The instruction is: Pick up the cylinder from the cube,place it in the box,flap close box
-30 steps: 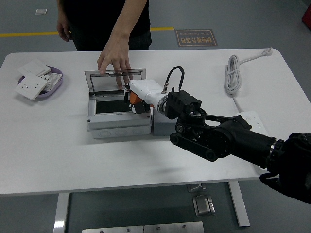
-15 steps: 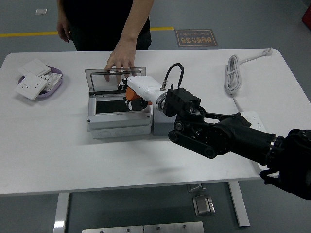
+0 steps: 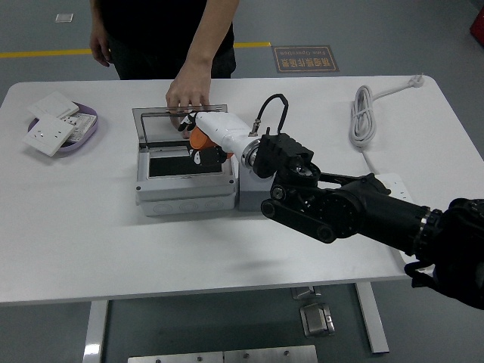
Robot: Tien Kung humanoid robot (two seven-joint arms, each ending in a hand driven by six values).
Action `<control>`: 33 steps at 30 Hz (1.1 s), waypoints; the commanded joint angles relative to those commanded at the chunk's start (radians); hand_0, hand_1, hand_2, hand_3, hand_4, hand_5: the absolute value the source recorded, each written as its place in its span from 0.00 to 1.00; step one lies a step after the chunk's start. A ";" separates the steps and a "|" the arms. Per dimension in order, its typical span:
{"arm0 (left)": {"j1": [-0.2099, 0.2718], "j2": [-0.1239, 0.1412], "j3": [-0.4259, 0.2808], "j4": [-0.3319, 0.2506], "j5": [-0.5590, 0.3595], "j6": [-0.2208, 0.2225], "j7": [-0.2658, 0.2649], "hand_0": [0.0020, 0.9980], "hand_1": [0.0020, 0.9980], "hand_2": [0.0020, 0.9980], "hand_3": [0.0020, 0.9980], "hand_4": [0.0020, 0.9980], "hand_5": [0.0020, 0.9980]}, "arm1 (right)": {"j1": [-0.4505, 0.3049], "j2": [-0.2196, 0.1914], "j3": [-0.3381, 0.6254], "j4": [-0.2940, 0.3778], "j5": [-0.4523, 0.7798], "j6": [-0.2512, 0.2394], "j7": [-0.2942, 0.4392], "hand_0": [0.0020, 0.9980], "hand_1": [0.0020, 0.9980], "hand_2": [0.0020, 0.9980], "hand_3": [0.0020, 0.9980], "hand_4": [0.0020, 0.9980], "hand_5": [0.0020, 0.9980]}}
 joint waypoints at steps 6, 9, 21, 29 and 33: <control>-0.007 0.000 -0.003 0.000 0.008 -0.002 0.001 0.57 0.60 0.55 0.58 0.61 0.33 | -0.003 0.000 -0.001 -0.002 0.010 0.015 0.009 0.87 0.77 0.79 0.80 0.47 0.18; -0.010 0.000 -0.005 0.000 0.012 -0.002 0.002 0.57 0.60 0.55 0.58 0.61 0.33 | -0.005 0.000 -0.001 -0.004 0.011 0.021 0.011 0.87 0.77 0.80 0.85 0.58 0.19; -0.013 0.001 -0.011 0.000 0.022 -0.001 0.005 0.58 0.60 0.55 0.58 0.60 0.32 | -0.008 0.000 0.005 -0.006 -0.019 0.036 -0.002 0.91 0.80 0.83 0.93 0.96 0.40; 0.007 -0.001 -0.010 0.000 0.012 0.007 0.012 0.57 0.60 0.55 0.58 0.60 0.32 | -0.016 0.000 0.018 0.007 -0.015 0.022 0.002 0.93 0.83 0.86 0.97 1.00 0.41; 0.021 -0.004 -0.006 0.000 0.000 0.011 0.012 0.57 0.60 0.55 0.58 0.59 0.32 | -0.034 0.000 0.062 0.044 -0.015 0.013 0.004 0.94 0.84 0.87 0.99 1.00 0.42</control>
